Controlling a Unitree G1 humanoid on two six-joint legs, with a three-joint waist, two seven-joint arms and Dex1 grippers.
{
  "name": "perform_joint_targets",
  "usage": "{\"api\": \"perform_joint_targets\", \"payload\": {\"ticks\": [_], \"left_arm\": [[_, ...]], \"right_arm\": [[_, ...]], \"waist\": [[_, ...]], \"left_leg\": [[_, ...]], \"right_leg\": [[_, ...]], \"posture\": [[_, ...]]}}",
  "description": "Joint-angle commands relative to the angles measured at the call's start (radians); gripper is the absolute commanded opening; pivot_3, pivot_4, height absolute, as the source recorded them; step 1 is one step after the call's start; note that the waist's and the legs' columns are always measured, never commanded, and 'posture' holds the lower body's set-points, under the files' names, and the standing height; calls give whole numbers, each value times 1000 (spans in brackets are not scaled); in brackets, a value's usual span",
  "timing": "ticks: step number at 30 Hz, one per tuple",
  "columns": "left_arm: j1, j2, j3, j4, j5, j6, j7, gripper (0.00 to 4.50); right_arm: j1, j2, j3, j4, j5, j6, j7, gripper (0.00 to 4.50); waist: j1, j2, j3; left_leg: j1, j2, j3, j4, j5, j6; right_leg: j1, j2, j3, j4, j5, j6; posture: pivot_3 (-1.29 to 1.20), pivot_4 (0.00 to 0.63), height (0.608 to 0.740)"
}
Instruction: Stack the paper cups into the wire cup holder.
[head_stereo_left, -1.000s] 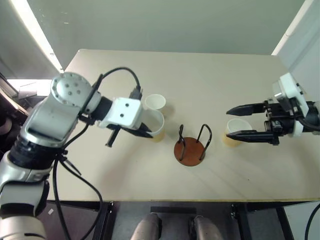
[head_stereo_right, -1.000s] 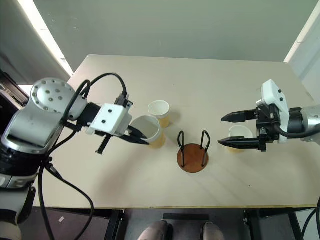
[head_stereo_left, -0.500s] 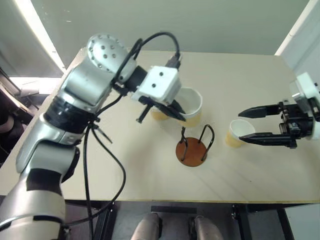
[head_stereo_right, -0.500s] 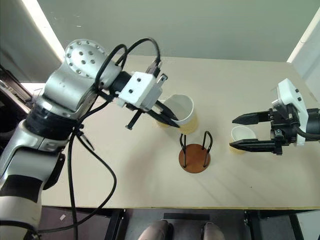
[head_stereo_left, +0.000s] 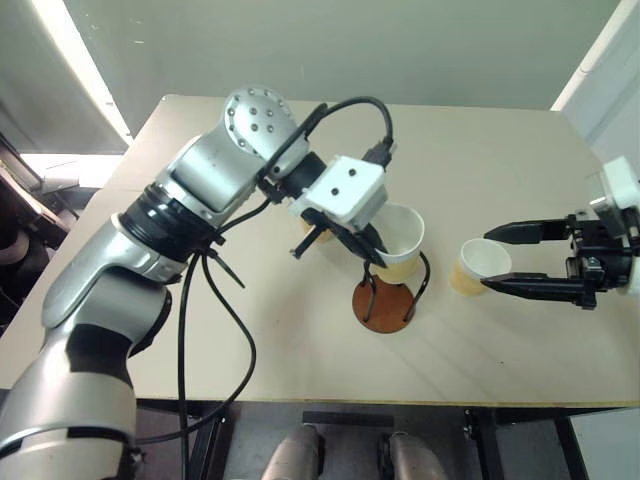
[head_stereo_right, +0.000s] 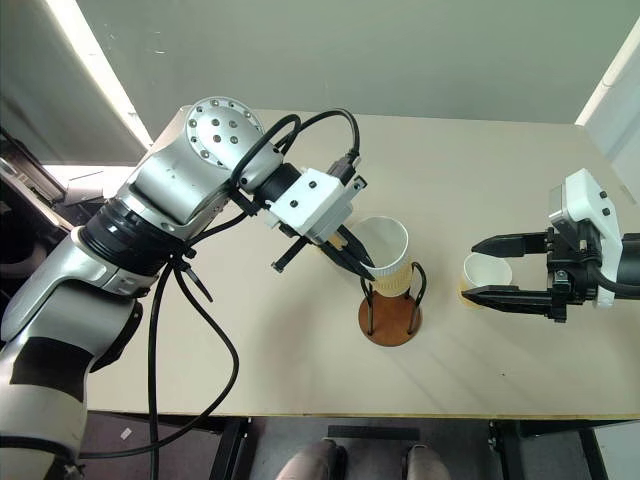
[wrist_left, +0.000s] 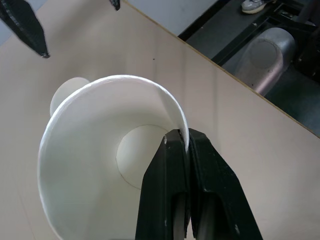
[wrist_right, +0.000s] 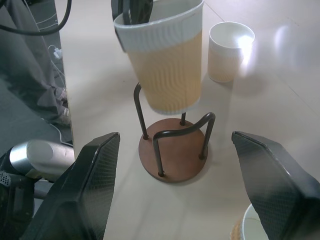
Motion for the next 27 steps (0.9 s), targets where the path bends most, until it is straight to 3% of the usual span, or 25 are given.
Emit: {"api": "perform_joint_targets", "payload": {"ticks": [1, 6, 9, 20, 27], "left_arm": [[5, -21, -3, -14, 20, -38, -35, 12], [13, -58, -8, 26, 99, -77, -35, 12], [18, -101, 12, 57, 149, -104, -35, 573], [29, -192, 200, 92, 163, 4, 0, 4248], [110, -97, 365, 87, 130, 130, 13, 4248]], "right_arm": [[16, -10, -70, -29, 27, -1, -7, 3719], [34, -13, -86, -36, 33, -3, -9, 3719], [41, -12, -81, -34, 22, -15, -9, 3719], [-32, -17, 52, -7, -57, -45, -83, 3719], [-67, -29, 264, 30, -280, -175, -86, 3719]], "waist": [[0, 0, 0], [1, 0, 0], [2, 0, 0], [2, 0, 0], [-1, 0, 0]], "left_leg": [[0, 0, 0, 0, 0, 0], [0, 0, 0, 1, 0, 0], [0, 0, 0, 1, 0, 0], [-1, 0, 1, 3, 0, 1], [0, 0, 2, 3, 0, 1]], "right_leg": [[0, 0, 0, 0, 0, 0], [0, 0, 0, 0, 0, 0], [0, 0, 0, 1, 0, 0], [0, 0, 0, 2, 0, 1], [0, 0, 0, 2, 0, 1]], "posture": [[0, 150, 740], [0, 150, 740], [0, 150, 740], [0, 150, 740], [0, 150, 740]]}}
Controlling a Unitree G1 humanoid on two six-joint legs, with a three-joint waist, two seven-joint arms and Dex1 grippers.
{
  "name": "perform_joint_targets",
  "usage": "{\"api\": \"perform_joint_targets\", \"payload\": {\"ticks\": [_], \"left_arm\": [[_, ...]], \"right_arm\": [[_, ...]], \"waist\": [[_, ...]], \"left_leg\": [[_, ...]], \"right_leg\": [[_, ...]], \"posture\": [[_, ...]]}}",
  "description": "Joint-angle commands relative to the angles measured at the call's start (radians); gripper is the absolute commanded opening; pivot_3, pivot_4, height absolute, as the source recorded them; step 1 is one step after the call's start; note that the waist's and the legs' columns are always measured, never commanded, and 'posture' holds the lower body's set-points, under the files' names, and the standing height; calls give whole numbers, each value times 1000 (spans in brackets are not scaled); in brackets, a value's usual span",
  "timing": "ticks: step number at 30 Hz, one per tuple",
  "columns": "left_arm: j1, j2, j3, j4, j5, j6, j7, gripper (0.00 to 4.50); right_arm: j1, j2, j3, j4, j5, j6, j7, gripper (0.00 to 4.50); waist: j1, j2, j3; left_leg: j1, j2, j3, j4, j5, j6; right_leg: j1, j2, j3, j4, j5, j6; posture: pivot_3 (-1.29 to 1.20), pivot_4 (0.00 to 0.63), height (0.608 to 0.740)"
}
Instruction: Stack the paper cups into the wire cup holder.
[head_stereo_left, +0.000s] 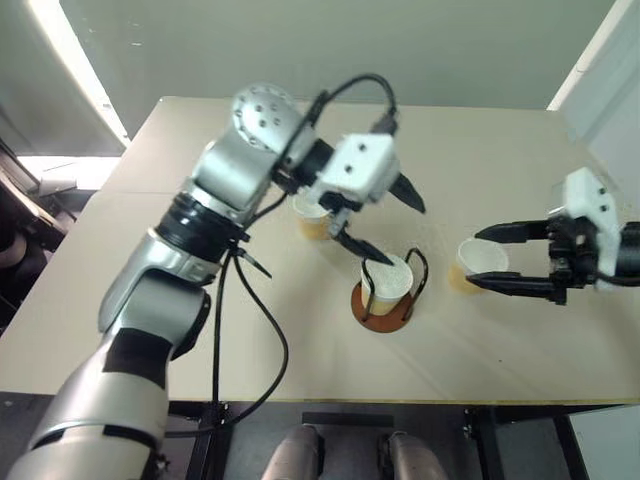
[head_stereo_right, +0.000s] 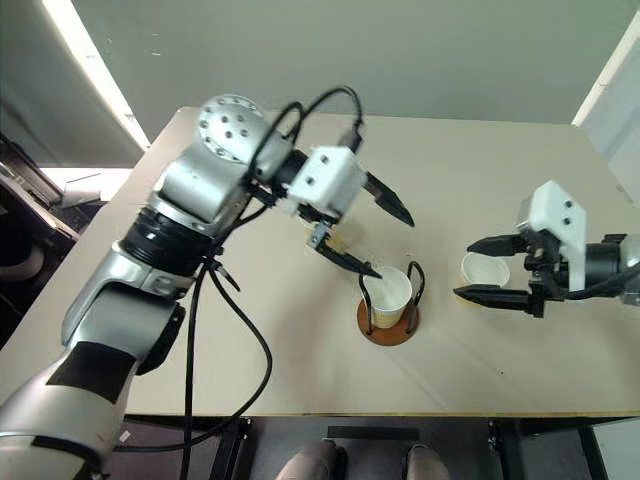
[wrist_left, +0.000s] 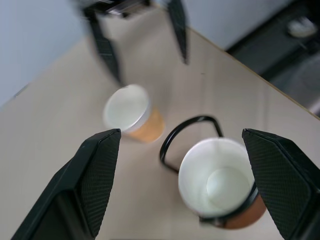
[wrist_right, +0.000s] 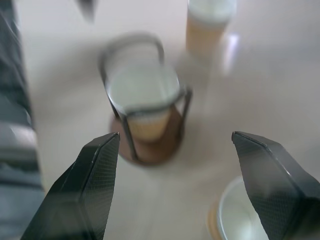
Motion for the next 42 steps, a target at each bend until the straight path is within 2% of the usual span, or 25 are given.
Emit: {"api": "perform_joint_targets", "payload": {"ticks": [1, 6, 10, 19, 23, 30, 37, 42], "left_arm": [[50, 54, 86, -47, -24, 67, -1, 4248], [259, 177, 152, -194, -19, 111, 13, 4248], [370, 251, 216, -313, -52, 201, 52, 4248], [445, 346, 313, -390, -91, 284, 85, 4248], [438, 354, 324, -384, -95, 293, 86, 4271], [418, 366, 322, -360, -85, 285, 82, 4271], [396, 384, 353, -333, -121, 315, 74, 4271], [393, 385, 383, -364, -195, 395, 61, 4271]], "right_arm": [[-41, -18, 75, 28, -108, -84, 11, 3719], [-124, -12, 239, 145, -309, -221, 46, 3719], [-185, -12, 314, 240, -405, -286, 110, 3719], [-249, 23, 421, 356, -559, -363, 210, 3719], [-279, 62, 444, 383, -607, -392, 229, 2524], [-299, 85, 429, 382, -614, -400, 279, 8], [-351, 18, 337, 370, -529, -327, 372, 8], [-562, -1, 306, 318, -463, -222, 443, 8]], "waist": [[-1, 0, 0], [-4, 0, 0], [1, 0, 0], [-2, 0, 0], [-6, 0, 0], [-6, 0, 0], [-6, 0, 0], [-11, 0, 0]], "left_leg": [[0, 0, 0, 0, 0, 0], [0, 0, 0, 2, 0, 1], [-2, 0, -2, 5, -1, 2], [-1, 0, -2, 6, -1, 2], [-1, 0, -2, 7, -1, 2], [-1, 0, -2, 7, -1, 2], [-2, -1, -2, 6, -1, 2], [-1, 0, -2, 5, -1, 2]], "right_leg": [[0, 0, 0, 0, 0, 0], [0, 0, 0, 0, 0, 0], [0, 0, -1, 0, 0, 0], [1, 0, -1, 0, 0, 0], [1, 0, 0, 0, 0, 0], [1, 0, -1, 0, 0, 0], [1, 0, -1, 0, 0, 0], [0, 0, 0, 0, 0, 0]], "posture": [[0, 150, 740], [0, 150, 740], [0, 150, 740], [0, 150, 740], [0, 150, 740], [0, 150, 740], [0, 150, 740], [0, 150, 740]]}}
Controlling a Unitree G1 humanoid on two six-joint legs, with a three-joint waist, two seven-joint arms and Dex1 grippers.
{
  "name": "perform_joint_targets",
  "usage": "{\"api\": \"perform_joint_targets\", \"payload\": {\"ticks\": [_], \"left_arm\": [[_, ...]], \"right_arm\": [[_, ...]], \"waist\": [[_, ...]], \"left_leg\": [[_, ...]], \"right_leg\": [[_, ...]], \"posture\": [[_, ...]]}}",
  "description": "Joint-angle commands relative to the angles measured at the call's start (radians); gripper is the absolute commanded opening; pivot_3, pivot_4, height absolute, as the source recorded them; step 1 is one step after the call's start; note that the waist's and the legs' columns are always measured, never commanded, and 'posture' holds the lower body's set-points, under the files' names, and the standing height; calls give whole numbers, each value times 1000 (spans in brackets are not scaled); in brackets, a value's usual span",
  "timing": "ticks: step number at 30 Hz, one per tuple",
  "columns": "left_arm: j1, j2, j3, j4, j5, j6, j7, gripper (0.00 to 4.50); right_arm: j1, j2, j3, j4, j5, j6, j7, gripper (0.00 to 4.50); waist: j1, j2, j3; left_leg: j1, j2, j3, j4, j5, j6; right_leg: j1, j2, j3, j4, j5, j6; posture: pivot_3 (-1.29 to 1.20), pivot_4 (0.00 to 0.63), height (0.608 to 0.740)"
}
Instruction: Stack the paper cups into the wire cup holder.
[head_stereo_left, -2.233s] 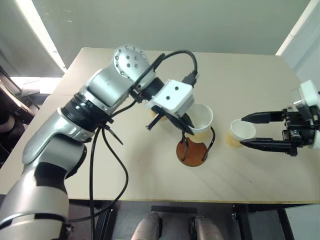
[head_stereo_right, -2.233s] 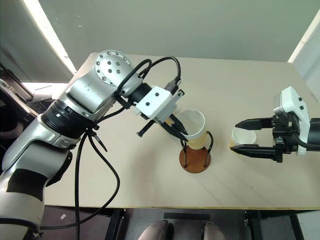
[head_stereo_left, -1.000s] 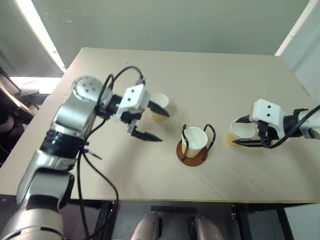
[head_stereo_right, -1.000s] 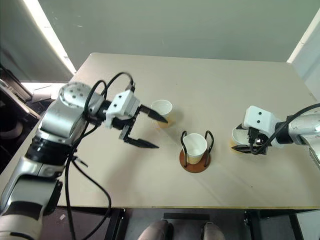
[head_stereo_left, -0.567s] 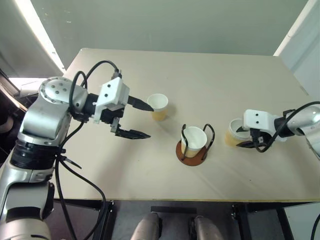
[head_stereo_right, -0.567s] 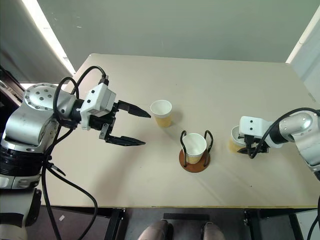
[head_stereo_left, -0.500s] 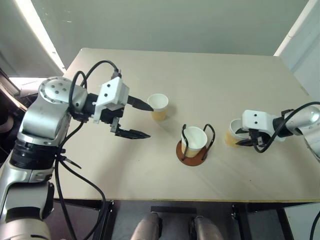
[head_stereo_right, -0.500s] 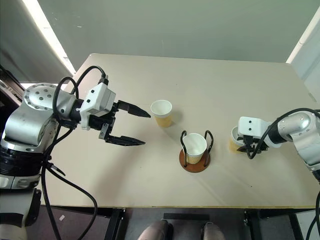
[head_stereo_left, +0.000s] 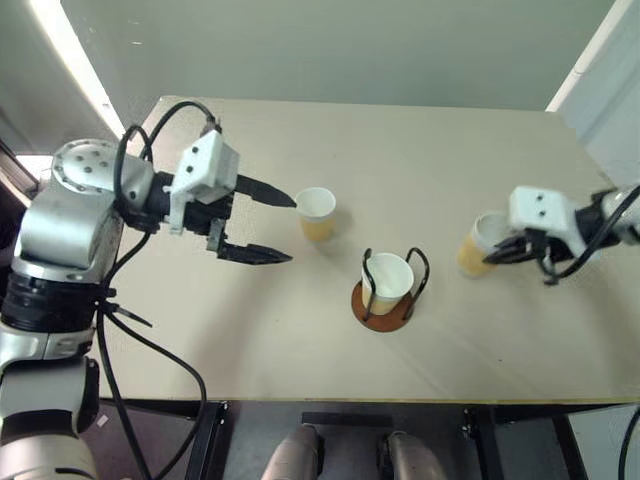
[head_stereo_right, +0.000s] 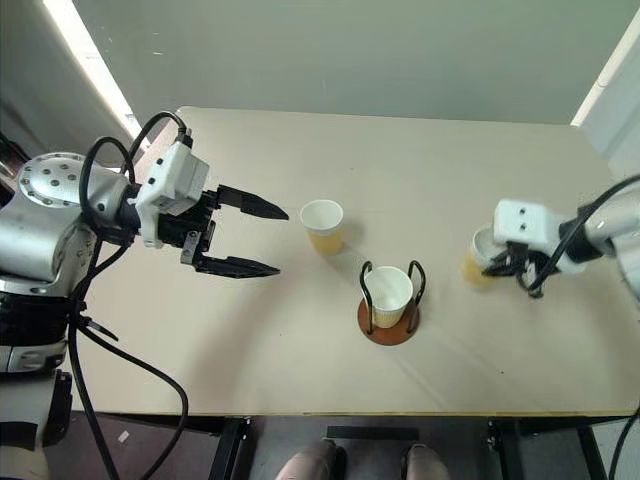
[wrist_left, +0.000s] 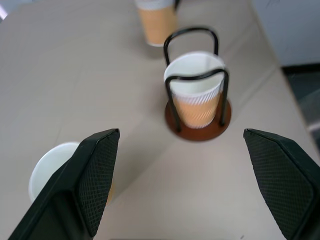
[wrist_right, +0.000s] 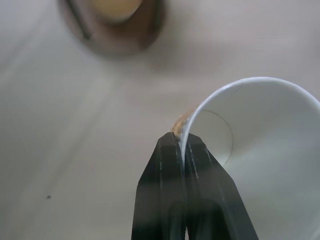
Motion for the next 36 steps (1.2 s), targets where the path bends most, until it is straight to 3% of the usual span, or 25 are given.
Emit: {"api": "perform_joint_targets", "payload": {"ticks": [1, 9, 19, 33, 36], "left_arm": [[-28, 13, 45, -35, -58, 41, -11, 4271], [-25, 4, 26, -41, -68, 41, -25, 4271], [-18, -8, 8, -46, -55, 21, -40, 4271], [-7, 1, 15, -64, -56, 27, -35, 4271], [-5, 4, 16, -63, -55, 26, -34, 4271]], "right_arm": [[-152, -28, -59, -111, 81, 98, 67, 8], [-315, 37, 1, -352, 233, 313, 103, 8], [-281, 114, 126, -356, 172, 230, 97, 8], [-242, 174, 188, -340, 95, 136, 101, 8], [-255, 197, 194, -336, 86, 146, 97, 627]], "waist": [[-1, 0, 0], [-1, 0, 0], [-1, 0, 0], [-2, 0, 0], [-2, 0, 0]], "left_leg": [[0, 0, 0, -1, 0, 0], [0, 0, -1, -4, 0, 0], [0, 0, -1, -1, 0, 0], [0, 0, -1, -1, 0, 0], [1, 0, -1, -1, 0, 0]], "right_leg": [[0, 0, 0, 0, 0, 0], [0, 0, -1, -3, -1, -1], [0, 0, 0, -3, -1, -1], [0, 0, 0, -2, -1, -2], [0, 0, -1, -2, -1, -2]], "posture": [[0, 150, 740], [0, 150, 740], [0, 150, 740], [0, 150, 740], [0, 150, 740]]}}
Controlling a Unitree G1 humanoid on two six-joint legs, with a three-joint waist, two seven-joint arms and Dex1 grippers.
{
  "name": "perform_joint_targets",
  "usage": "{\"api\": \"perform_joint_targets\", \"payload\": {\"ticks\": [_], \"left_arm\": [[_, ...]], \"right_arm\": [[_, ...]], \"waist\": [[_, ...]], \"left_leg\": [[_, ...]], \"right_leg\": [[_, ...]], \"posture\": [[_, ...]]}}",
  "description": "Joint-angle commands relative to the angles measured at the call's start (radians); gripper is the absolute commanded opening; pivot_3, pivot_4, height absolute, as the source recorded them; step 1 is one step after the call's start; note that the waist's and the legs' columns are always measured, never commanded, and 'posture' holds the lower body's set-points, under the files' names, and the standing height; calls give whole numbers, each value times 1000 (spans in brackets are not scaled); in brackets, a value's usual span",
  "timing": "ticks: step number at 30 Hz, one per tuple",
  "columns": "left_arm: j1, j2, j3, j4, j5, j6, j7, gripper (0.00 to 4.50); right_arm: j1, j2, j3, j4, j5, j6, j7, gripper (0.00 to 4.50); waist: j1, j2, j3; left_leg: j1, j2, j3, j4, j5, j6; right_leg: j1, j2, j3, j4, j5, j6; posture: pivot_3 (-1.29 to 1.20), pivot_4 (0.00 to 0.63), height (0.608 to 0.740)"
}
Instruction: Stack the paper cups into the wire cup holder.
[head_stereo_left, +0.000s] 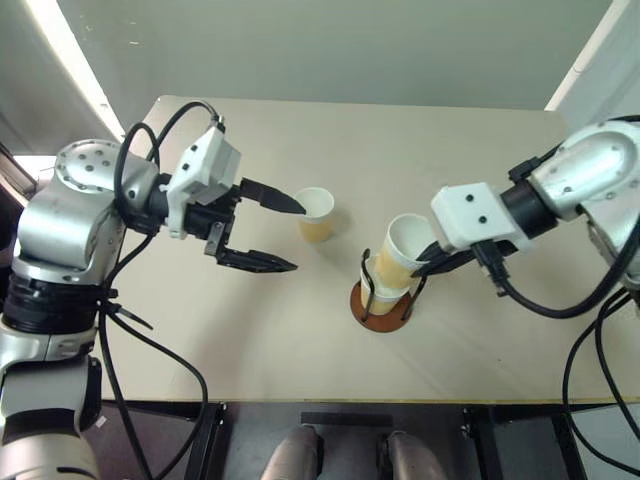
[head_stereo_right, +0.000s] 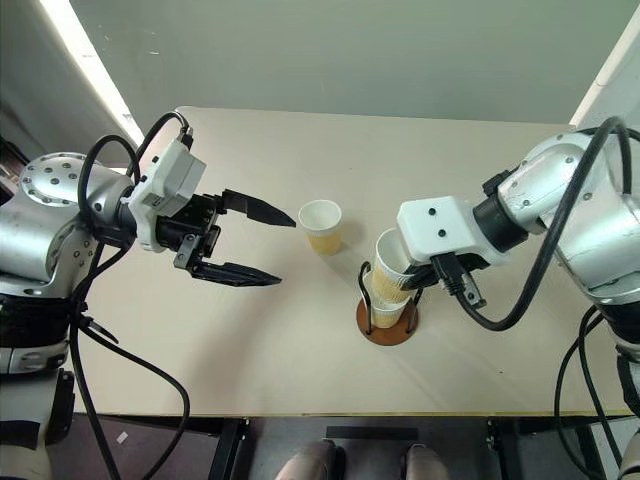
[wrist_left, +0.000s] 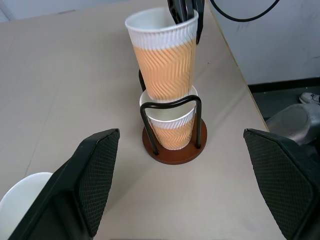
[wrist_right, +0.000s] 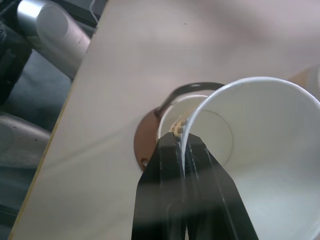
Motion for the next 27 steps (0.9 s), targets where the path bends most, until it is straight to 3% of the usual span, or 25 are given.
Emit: {"api": "perform_joint_targets", "payload": {"ticks": [1, 9, 16, 24, 27], "left_arm": [[-2, 14, 16, -23, 1, -11, -4, 4271], [2, 5, 10, -18, 12, -25, 9, 4271], [-6, -13, -1, -32, 46, -68, 36, 4271], [-105, -71, -139, 72, 302, -256, 115, 4271], [-159, -129, -222, 171, 447, -367, 180, 4271]], "right_arm": [[-29, 12, -6, -14, -11, 5, -9, 943], [-48, 65, -27, 23, -35, 25, -79, 3775], [-104, 67, -195, 55, 112, 258, -153, 3775], [-94, 132, -433, 61, 320, 520, -329, 3775], [-4, 173, -562, 28, 404, 512, -385, 3775]], "waist": [[0, 0, 0], [-1, 0, 0], [0, 0, 0], [0, 0, 0], [6, 0, 0]], "left_leg": [[0, 0, 0, 0, 0, 0], [0, 0, 0, 0, 0, 0], [-1, 0, 0, 0, 0, 0], [0, 0, 0, -1, 0, 0], [0, 0, 0, -1, 0, 0]], "right_leg": [[0, 0, 0, 0, 0, 0], [0, 0, 0, 0, 0, 0], [0, 0, 0, -1, 0, 0], [0, 0, 0, -3, 0, 0], [0, 0, 0, -2, 0, -1]], "posture": [[0, 150, 740], [0, 150, 740], [0, 150, 740], [0, 150, 740], [0, 150, 740]]}}
